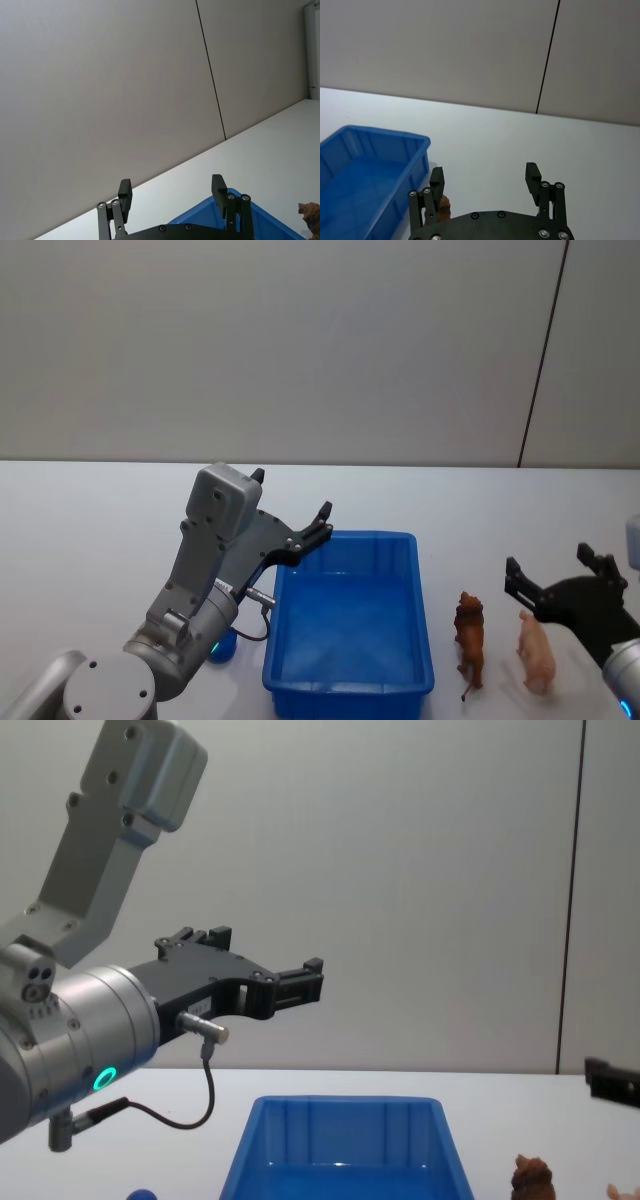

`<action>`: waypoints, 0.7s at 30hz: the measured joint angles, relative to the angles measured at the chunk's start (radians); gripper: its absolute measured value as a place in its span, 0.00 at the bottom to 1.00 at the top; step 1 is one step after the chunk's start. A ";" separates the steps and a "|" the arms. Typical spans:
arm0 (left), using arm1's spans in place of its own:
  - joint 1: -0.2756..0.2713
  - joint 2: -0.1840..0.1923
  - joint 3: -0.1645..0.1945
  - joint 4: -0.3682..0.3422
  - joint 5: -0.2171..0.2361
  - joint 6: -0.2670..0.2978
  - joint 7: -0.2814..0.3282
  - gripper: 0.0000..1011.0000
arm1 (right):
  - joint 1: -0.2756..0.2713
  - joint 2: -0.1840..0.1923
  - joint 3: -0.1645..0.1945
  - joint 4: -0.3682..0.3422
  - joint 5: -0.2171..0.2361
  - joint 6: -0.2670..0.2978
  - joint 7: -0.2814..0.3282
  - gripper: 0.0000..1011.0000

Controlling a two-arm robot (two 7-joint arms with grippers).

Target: Pick up the two dolls from the table and place them into the box.

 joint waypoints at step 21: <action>0.000 0.000 0.000 0.000 0.000 0.000 0.000 0.99 | -0.066 -0.034 -0.017 0.013 0.009 0.105 -0.108 0.99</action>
